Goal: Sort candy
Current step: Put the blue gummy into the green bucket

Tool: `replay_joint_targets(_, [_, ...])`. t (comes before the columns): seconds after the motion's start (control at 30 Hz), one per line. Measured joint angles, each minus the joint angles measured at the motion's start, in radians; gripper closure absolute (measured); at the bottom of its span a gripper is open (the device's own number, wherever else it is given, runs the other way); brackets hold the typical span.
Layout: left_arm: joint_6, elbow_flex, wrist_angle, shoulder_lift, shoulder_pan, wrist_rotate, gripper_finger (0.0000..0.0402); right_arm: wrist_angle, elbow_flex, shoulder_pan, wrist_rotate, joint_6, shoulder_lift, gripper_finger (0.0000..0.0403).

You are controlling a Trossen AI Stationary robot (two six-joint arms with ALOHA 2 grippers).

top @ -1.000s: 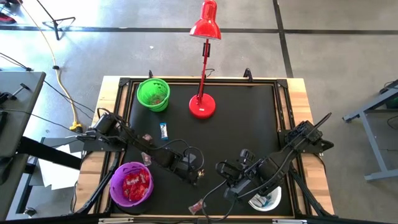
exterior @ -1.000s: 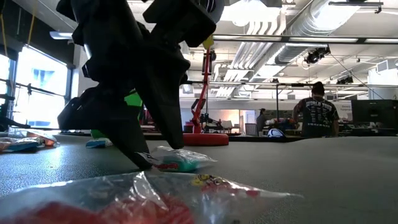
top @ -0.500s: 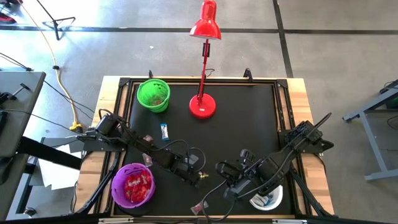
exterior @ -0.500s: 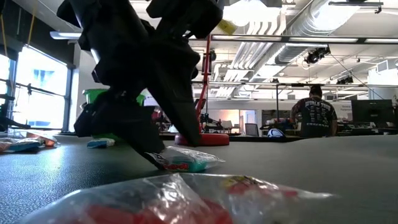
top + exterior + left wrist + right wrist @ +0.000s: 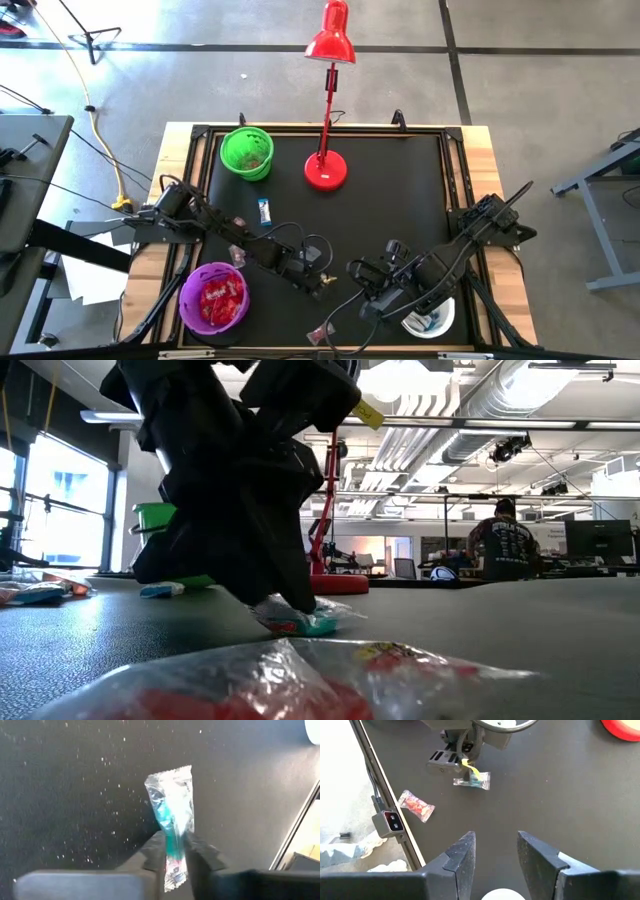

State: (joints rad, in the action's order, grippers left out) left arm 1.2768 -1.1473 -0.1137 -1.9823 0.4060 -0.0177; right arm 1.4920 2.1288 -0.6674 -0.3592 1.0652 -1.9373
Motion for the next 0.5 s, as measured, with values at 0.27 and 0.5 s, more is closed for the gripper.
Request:
replay_joint_targets(0.27, [-0.025, -0.001, 0.001, 0.002, -0.003, -0.004, 0.0389, 0.000, 0.000, 0.000, 0.000, 0.000, 0.000, 0.0261])
replay_joint_targets(0.5, [-0.058, -0.001, -0.069, 0.090, -0.003, -0.051, 0.0399, -0.003, 0.000, 0.007, -0.001, 0.000, 0.000, 0.0261])
